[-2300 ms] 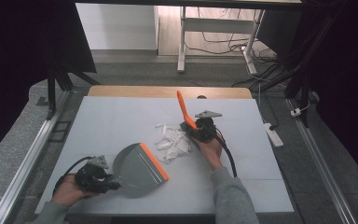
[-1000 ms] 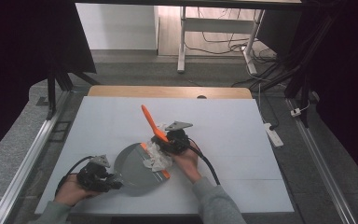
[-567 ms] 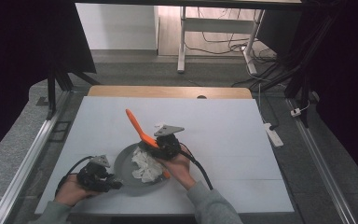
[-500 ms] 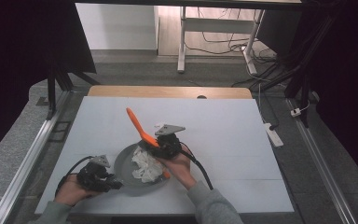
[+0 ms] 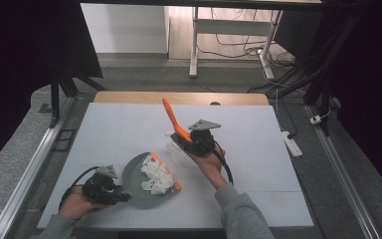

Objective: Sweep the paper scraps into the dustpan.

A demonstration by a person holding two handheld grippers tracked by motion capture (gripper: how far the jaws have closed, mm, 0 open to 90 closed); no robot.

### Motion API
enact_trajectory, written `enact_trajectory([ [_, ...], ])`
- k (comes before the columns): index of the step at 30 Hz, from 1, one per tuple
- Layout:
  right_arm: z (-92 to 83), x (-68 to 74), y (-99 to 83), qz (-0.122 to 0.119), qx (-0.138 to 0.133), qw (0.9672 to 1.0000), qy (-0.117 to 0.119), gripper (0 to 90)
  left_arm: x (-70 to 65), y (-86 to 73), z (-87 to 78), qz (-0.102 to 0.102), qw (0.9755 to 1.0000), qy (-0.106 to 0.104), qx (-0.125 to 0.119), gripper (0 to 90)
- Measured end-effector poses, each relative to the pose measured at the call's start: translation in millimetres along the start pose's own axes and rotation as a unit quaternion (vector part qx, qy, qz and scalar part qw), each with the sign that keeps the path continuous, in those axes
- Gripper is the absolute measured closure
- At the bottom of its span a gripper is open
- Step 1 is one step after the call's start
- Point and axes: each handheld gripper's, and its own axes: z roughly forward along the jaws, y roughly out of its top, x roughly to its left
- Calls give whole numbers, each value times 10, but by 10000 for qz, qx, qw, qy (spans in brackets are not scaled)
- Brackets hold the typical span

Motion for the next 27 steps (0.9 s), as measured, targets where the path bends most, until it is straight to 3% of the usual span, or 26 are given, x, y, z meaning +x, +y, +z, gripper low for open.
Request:
enact_trajectory([
  [8,112,-365,28,317,-13,9991,-272,700,32,10,19,-127,9999,40,7,609],
  [14,244,-513,55,394,38,9988,-300,701,40,13,28,-142,9999,57,-6,610],
  [27,835,-625,190,4,404,9988,-282,701,96,26,40,-297,9994,139,-103,610],
])
